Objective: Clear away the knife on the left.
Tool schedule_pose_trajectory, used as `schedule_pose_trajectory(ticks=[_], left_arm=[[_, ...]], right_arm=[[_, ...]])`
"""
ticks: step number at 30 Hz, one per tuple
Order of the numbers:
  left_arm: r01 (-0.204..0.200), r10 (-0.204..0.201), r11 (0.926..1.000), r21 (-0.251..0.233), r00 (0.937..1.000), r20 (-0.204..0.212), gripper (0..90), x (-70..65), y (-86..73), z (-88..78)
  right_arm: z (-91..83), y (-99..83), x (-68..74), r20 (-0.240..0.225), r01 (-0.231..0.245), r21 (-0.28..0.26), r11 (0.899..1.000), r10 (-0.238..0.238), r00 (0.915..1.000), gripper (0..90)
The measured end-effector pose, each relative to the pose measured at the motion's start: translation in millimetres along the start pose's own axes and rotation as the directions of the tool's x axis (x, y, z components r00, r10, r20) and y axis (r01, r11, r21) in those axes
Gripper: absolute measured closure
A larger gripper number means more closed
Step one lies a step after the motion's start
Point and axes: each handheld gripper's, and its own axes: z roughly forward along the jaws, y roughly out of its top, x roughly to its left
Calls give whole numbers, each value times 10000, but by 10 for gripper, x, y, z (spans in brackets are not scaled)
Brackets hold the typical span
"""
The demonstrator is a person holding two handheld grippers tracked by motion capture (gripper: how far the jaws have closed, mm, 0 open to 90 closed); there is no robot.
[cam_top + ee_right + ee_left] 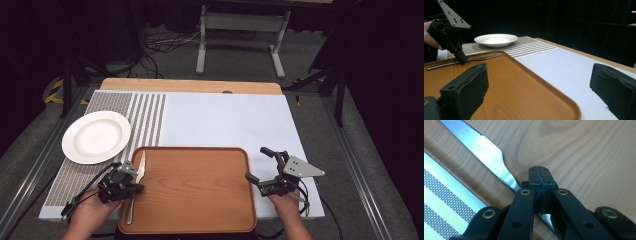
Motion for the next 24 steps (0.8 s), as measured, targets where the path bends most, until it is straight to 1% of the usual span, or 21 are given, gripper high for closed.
schedule_pose_trajectory(ticks=[2, 9, 12, 14, 16, 17, 18, 19, 20, 21, 22, 23, 24], left_arm=[[134, -134, 9999, 2, 9999, 26, 900, 0, -14, -6], [176, -175, 9998, -35, 9998, 60, 900, 6, -21, -7], [58, -57, 10000, -55, 10000, 53, 900, 6, -21, -9], [-42, 45, 9996, -276, 9999, 104, 888, 0, -19, -18], [-202, 207, 9976, -665, 9998, 77, 738, -8, -13, -36], [-275, 285, 9961, -837, 9995, 103, 693, -12, -12, -43], [-532, 545, 9906, -1257, 9985, 70, 620, -12, -7, -73], [-532, 545, 9906, -1257, 9985, 70, 557, -12, -7, -73], [-712, 717, 9859, -1516, 9974, -20, 472, -11, -4, -91], [-828, 827, 9801, -1804, 9965, -78, 472, -11, -4, -107], [-934, 934, 9735, -2086, 9956, -99, 399, -3, -2, -131], [-1111, 1095, 9671, -2288, 9938, -199, 332, 3, -3, -151], [-1195, 1149, 9614, -2477, 9928, -331, 276, 5, -8, -167]], right_arm=[[1, 0, 1, 1, -8, 14, 10000, 8, 10000, 25], [0, 0, 2, 1, -1, 8, 10000, 1, 10000, 25], [0, 0, 2, 7, 13, 6, 10000, -13, 10000, 25], [2, 0, 2, 7, 11, 9, 10000, -11, 10000, 25], [4, -1, 3, -1, -1, 22, 10000, 1, 10000, 25], [4, -1, 3, -2, 9, 27, 10000, -9, 10000, 26], [6, -1, 4, -12, 15, 12, 10000, -15, 10000, 25], [6, -1, 4, -12, 15, 12, 10000, -15, 10000, 25], [4, 0, 5, -17, 15, 8, 10000, -15, 10000, 25], [4, 0, 5, -17, 15, 8, 10000, -15, 10000, 25], [3, 0, 7, -26, 2, 12, 10000, -2, 10000, 25], [2, 0, 8, -14, 15, 38, 10000, -15, 10000, 25], [3, 0, 11, -22, 17, 37, 10000, -16, 10000, 25]])
